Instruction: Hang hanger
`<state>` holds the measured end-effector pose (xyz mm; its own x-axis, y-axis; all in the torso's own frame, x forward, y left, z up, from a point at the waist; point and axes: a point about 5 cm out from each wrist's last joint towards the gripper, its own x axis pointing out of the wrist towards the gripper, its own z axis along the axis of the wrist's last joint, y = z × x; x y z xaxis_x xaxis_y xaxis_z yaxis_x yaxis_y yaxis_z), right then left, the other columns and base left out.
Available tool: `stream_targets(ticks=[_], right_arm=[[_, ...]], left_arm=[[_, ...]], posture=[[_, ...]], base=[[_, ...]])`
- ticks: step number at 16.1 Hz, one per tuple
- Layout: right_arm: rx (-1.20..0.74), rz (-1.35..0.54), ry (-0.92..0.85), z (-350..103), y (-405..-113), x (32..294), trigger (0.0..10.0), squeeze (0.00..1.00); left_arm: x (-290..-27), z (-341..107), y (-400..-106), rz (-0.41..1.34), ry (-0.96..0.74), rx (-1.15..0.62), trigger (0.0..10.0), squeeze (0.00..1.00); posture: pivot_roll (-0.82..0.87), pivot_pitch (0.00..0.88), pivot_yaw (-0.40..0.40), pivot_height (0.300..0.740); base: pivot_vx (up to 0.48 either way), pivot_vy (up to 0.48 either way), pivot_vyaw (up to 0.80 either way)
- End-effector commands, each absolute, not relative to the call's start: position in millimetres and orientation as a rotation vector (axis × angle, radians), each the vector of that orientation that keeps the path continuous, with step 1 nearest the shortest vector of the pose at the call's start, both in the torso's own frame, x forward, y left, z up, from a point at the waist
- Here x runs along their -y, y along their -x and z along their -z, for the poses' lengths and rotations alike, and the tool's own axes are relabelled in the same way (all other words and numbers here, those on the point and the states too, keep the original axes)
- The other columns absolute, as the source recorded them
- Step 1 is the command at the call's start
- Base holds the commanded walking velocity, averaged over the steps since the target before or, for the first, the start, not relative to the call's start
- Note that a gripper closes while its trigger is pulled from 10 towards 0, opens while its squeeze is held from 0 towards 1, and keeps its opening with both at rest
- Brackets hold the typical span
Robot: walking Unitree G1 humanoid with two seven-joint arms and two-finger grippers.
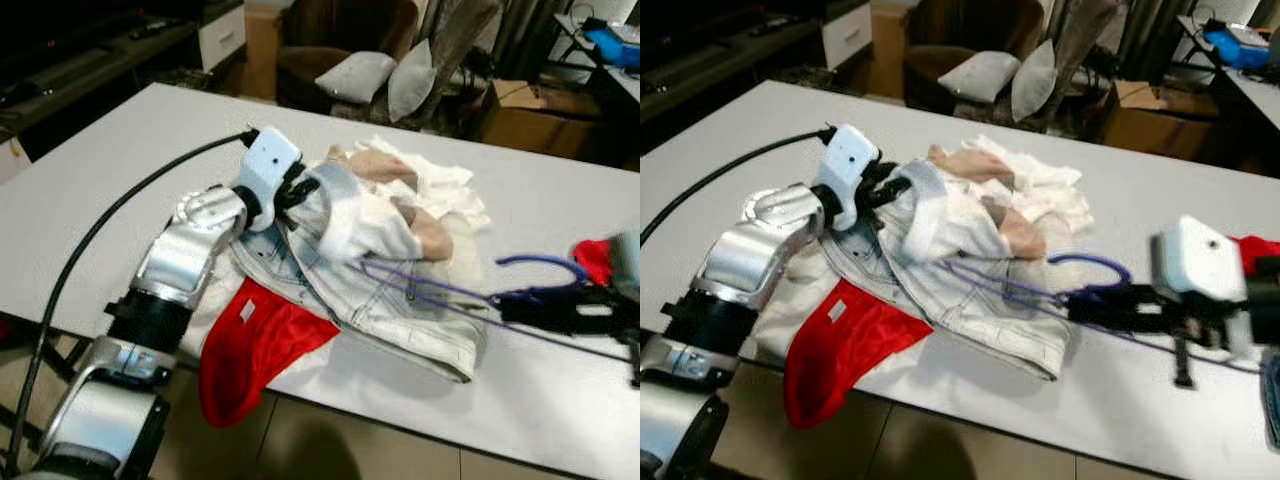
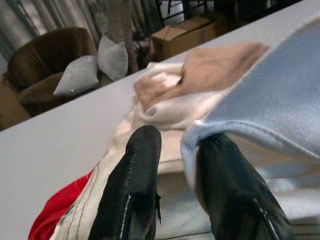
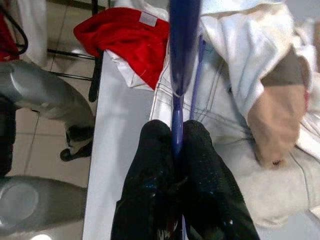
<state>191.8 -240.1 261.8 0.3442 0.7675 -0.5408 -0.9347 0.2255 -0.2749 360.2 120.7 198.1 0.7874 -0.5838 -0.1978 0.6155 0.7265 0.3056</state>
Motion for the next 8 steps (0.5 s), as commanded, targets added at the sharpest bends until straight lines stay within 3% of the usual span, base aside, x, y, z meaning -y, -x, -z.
stream_targets(ticks=[1,5,6,8], right_arm=[[-0.298,-1.229,0.644,-272,-187,237,10.0,0.0],[-0.165,-1.139,0.508,-285,-191,242,10.0,0.0],[-0.087,-1.066,0.445,-293,-199,246,10.0,0.0],[-0.156,-0.971,0.478,-281,-209,251,10.0,0.0]], left_arm=[[-123,-202,-363,0.655,-0.374,-0.085,10.0,1.0],[-125,-211,-369,0.642,-0.326,-0.065,10.0,1.0],[-130,-204,-375,0.573,-0.25,-0.078,10.0,1.0],[-138,-210,-381,0.45,-0.179,-0.036,10.0,1.0]], posture=[[-0.08,0.0,-0.026,0.74],[-0.08,0.0,-0.02,0.74],[-0.08,0.0,-0.02,0.74],[-0.08,0.0,-0.02,0.74]], base=[[0.0,0.0,0.0],[0.0,0.0,0.0],[0.0,0.0,0.0],[0.0,0.0,0.0]])
